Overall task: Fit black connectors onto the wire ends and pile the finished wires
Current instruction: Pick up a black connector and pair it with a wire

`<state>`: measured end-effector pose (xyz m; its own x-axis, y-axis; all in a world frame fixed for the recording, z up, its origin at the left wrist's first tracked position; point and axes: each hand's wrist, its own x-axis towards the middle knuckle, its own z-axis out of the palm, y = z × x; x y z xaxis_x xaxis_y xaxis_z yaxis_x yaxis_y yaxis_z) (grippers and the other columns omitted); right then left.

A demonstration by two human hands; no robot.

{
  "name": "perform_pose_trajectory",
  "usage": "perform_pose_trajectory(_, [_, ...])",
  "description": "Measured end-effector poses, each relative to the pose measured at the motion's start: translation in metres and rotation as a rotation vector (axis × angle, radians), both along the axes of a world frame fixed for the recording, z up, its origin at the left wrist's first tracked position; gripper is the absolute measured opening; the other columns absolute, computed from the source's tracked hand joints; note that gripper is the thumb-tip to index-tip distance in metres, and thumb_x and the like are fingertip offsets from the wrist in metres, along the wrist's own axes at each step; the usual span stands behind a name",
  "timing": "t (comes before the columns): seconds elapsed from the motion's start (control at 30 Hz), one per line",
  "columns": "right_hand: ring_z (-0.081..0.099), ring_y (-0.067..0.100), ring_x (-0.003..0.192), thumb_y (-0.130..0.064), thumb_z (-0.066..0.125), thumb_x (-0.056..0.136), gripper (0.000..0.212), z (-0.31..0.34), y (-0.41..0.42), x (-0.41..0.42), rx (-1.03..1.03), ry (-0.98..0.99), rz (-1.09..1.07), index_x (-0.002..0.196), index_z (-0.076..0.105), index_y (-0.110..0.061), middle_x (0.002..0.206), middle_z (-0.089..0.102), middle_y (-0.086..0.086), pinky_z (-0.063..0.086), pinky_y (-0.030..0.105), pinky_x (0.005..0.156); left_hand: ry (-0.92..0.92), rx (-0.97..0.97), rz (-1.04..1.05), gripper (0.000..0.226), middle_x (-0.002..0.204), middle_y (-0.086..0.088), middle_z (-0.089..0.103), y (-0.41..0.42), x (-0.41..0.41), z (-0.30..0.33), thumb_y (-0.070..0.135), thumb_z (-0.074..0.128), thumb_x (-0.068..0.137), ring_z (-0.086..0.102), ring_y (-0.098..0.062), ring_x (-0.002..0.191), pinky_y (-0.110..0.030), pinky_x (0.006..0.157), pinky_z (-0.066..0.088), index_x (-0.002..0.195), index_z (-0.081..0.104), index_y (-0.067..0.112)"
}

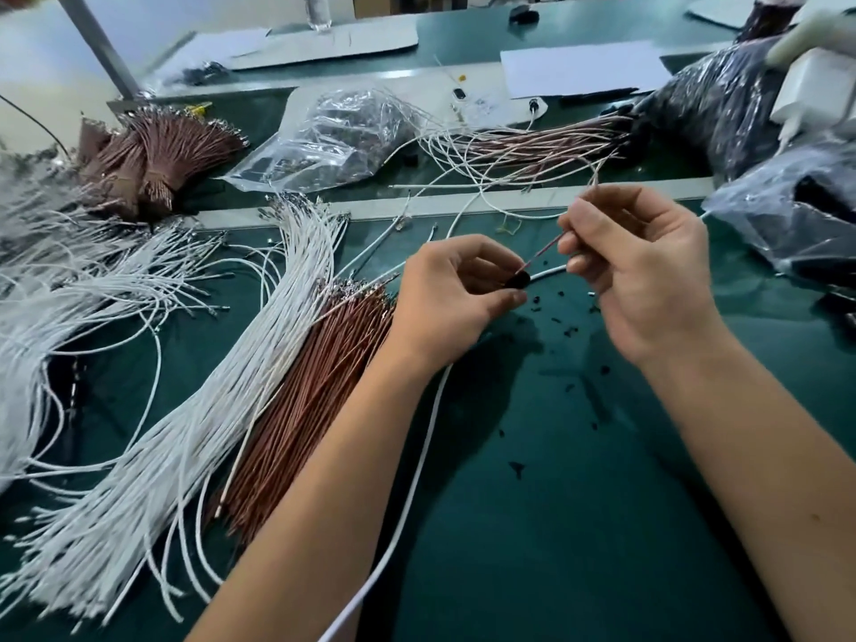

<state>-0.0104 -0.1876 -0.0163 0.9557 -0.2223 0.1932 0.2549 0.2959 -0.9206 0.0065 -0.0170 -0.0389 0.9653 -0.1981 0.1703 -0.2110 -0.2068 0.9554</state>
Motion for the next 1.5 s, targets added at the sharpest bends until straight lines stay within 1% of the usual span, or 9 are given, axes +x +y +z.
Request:
perform_pose_trajectory(0.53, [0.069, 0.022, 0.061, -0.002, 0.074, 0.092, 0.011, -0.007, 0.0, -0.002, -0.213, -0.17, -0.173, 0.096, 0.065, 0.005, 0.076, 0.069, 0.013, 0.056, 0.029, 0.051, 0.068, -0.044, 0.038, 0.021, 0.086, -0.008, 0.078, 0.0, 0.0, -0.002, 0.0, 0.087, 0.074, 0.076, -0.028, 0.084, -0.034, 0.082, 0.062, 0.09, 0.075, 0.005])
perform_pose_trajectory(0.63, [0.065, 0.021, 0.06, 0.0, 0.072, 0.092, 0.007, -0.004, -0.001, -0.004, -0.183, -0.182, -0.041, 0.094, 0.067, -0.003, 0.078, 0.069, 0.012, 0.052, 0.027, 0.049, 0.063, -0.034, 0.046, 0.02, 0.086, -0.009, 0.078, 0.001, 0.001, -0.002, 0.001, 0.087, 0.074, 0.075, -0.024, 0.081, -0.034, 0.081, 0.061, 0.09, 0.075, 0.005])
perform_pose_trajectory(0.8, [0.063, 0.017, 0.061, -0.009, 0.073, 0.086, 0.01, 0.003, -0.004, -0.009, -0.05, -0.196, 0.421, 0.096, 0.073, -0.011, 0.082, 0.071, 0.011, 0.048, 0.023, 0.047, 0.082, -0.085, -0.007, 0.025, 0.086, -0.011, 0.077, 0.003, -0.002, 0.002, 0.002, 0.084, 0.077, 0.074, -0.021, 0.078, -0.031, 0.075, 0.059, 0.098, 0.075, 0.011])
perform_pose_trajectory(0.9, [0.057, 0.014, 0.053, -0.012, 0.072, 0.086, 0.01, -0.002, -0.001, -0.01, -0.163, -0.114, 0.501, 0.096, 0.074, -0.01, 0.077, 0.067, 0.012, 0.042, 0.02, 0.04, 0.093, -0.204, -0.005, 0.055, 0.089, -0.015, 0.076, 0.001, -0.003, 0.005, 0.006, 0.084, 0.075, 0.075, -0.028, 0.083, -0.044, 0.087, 0.061, 0.125, 0.066, 0.018])
perform_pose_trajectory(1.0, [0.048, 0.011, 0.047, -0.01, 0.069, 0.09, 0.008, -0.005, -0.001, -0.012, -0.261, -0.029, 0.54, 0.095, 0.076, -0.009, 0.07, 0.063, 0.008, 0.032, 0.017, 0.036, 0.156, -0.307, 0.092, 0.079, 0.084, -0.01, 0.075, 0.002, 0.0, 0.005, 0.012, 0.083, 0.069, 0.072, -0.021, 0.079, -0.039, 0.085, 0.06, 0.141, 0.054, 0.023])
perform_pose_trajectory(1.17, [0.045, 0.008, 0.044, -0.012, 0.07, 0.087, 0.007, -0.002, -0.005, -0.015, -0.296, 0.065, 0.751, 0.09, 0.076, -0.01, 0.066, 0.059, 0.009, 0.028, 0.014, 0.034, 0.232, -0.509, 0.172, 0.061, 0.083, -0.009, 0.074, 0.009, 0.005, 0.008, -0.006, 0.077, 0.082, 0.072, -0.019, 0.076, -0.031, 0.077, 0.058, 0.134, 0.06, 0.022])
perform_pose_trajectory(1.3, [0.047, 0.006, 0.045, -0.016, 0.078, 0.085, 0.006, -0.001, -0.008, -0.018, -0.139, 0.02, 0.896, 0.09, 0.076, -0.012, 0.068, 0.06, 0.008, 0.032, 0.011, 0.035, 0.203, -0.503, 0.328, 0.06, 0.082, -0.005, 0.075, 0.017, 0.009, 0.009, -0.005, 0.08, 0.08, 0.074, -0.018, 0.073, -0.023, 0.068, 0.055, 0.131, 0.057, 0.017])
perform_pose_trajectory(1.4, [0.057, 0.008, 0.057, -0.022, 0.082, 0.084, 0.016, 0.004, -0.013, -0.016, 0.184, -0.086, 0.942, 0.093, 0.073, -0.012, 0.078, 0.063, 0.007, 0.044, 0.011, 0.041, 0.24, -0.495, 0.391, 0.057, 0.088, -0.009, 0.077, 0.021, 0.008, 0.01, -0.003, 0.083, 0.078, 0.076, -0.02, 0.078, -0.025, 0.072, 0.057, 0.122, 0.052, 0.015])
perform_pose_trajectory(1.5, [0.063, 0.007, 0.068, -0.015, 0.079, 0.084, 0.01, 0.004, -0.015, -0.01, 0.353, -0.082, 0.735, 0.093, 0.074, -0.014, 0.087, 0.067, 0.005, 0.049, 0.009, 0.05, 0.244, -0.545, 0.542, 0.053, 0.095, -0.01, 0.072, 0.023, 0.004, 0.015, -0.002, 0.08, 0.081, 0.076, -0.014, 0.075, -0.023, 0.072, 0.059, 0.119, 0.047, 0.014])
